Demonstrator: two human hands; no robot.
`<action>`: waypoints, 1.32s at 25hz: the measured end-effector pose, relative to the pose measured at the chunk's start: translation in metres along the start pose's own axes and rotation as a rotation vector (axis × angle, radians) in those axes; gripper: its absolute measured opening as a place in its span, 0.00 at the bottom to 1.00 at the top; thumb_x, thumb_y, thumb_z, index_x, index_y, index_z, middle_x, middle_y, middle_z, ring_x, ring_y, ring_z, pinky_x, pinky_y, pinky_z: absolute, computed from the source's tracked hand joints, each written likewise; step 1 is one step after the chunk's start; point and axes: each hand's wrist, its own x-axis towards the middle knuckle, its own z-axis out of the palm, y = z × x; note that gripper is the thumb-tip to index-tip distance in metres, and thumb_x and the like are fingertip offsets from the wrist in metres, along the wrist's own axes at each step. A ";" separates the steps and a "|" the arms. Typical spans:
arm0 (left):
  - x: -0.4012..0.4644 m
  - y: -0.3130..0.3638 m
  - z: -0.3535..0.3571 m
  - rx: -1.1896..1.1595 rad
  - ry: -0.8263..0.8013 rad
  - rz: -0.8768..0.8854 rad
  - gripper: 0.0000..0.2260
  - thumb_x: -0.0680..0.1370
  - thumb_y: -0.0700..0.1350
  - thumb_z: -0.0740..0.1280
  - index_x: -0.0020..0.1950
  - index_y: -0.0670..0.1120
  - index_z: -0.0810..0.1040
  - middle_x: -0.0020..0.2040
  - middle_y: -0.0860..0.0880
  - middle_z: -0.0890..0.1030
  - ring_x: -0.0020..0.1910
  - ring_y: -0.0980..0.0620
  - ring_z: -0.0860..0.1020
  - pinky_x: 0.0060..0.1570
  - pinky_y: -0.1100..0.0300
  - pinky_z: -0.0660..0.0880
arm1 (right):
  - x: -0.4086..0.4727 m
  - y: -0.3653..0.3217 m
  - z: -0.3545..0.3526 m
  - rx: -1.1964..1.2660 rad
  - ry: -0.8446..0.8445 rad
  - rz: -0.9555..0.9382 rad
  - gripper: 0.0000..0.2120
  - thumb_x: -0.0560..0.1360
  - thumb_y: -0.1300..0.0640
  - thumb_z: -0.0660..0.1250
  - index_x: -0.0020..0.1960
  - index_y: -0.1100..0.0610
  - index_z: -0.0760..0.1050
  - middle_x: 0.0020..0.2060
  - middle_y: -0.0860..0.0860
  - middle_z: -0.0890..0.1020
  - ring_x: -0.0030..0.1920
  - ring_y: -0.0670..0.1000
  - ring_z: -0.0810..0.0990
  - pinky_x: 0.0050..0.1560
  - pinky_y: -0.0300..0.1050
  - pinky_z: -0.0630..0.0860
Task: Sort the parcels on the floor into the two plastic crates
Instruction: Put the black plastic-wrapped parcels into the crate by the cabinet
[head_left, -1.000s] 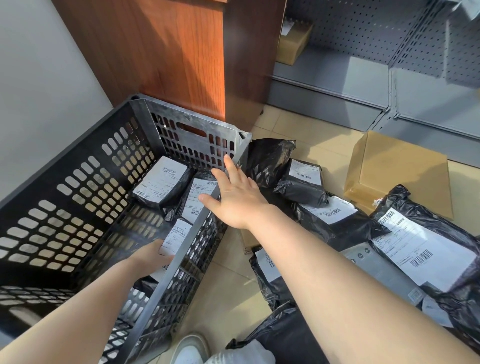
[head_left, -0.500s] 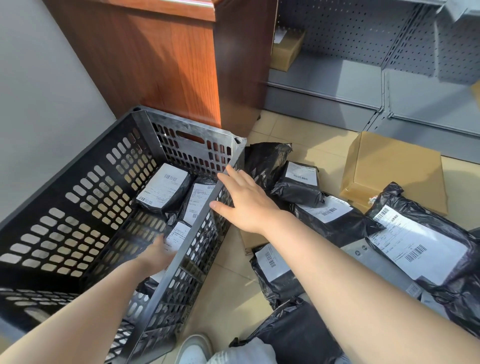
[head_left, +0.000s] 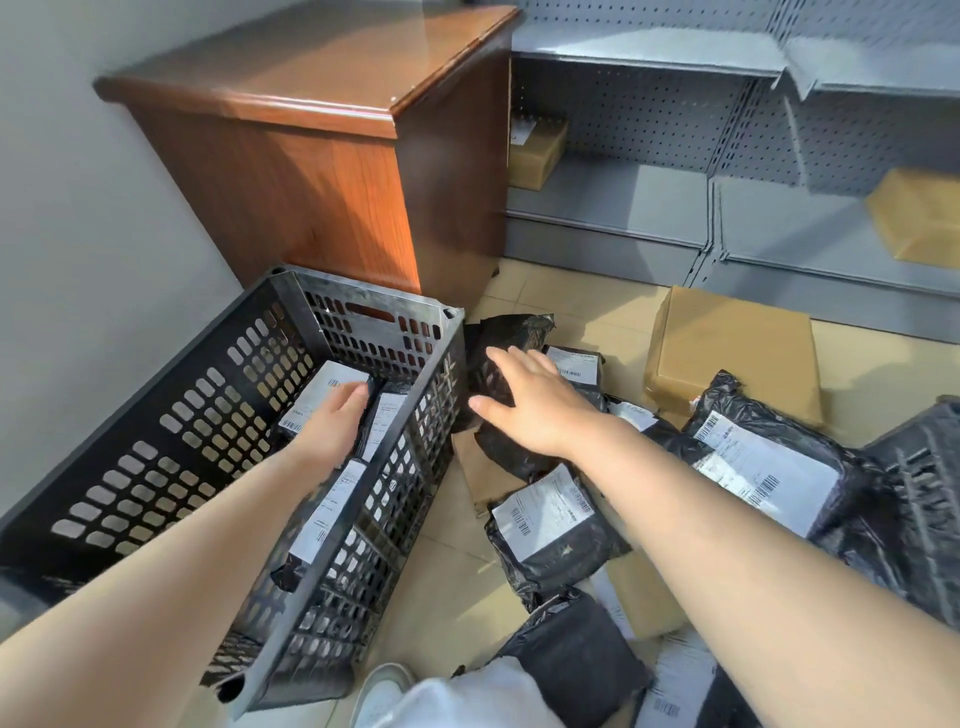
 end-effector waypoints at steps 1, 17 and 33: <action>-0.006 0.016 0.004 0.017 0.026 0.091 0.21 0.85 0.52 0.53 0.76 0.48 0.64 0.73 0.49 0.69 0.70 0.50 0.69 0.64 0.60 0.63 | -0.007 0.010 -0.007 -0.018 0.007 0.018 0.35 0.80 0.37 0.57 0.81 0.47 0.49 0.81 0.50 0.51 0.80 0.52 0.45 0.78 0.54 0.49; -0.006 0.027 0.170 0.672 -0.153 0.338 0.21 0.82 0.51 0.58 0.75 0.51 0.64 0.75 0.49 0.66 0.76 0.47 0.59 0.74 0.48 0.57 | -0.082 0.215 -0.023 0.166 -0.095 0.646 0.33 0.80 0.42 0.59 0.80 0.52 0.53 0.74 0.58 0.68 0.73 0.60 0.67 0.67 0.49 0.68; 0.005 0.033 0.250 -0.170 -0.563 -0.253 0.22 0.82 0.54 0.60 0.75 0.52 0.64 0.69 0.49 0.72 0.60 0.48 0.78 0.59 0.55 0.75 | -0.035 0.246 0.027 0.430 0.125 0.678 0.23 0.78 0.38 0.59 0.65 0.53 0.72 0.57 0.53 0.79 0.52 0.56 0.80 0.61 0.54 0.75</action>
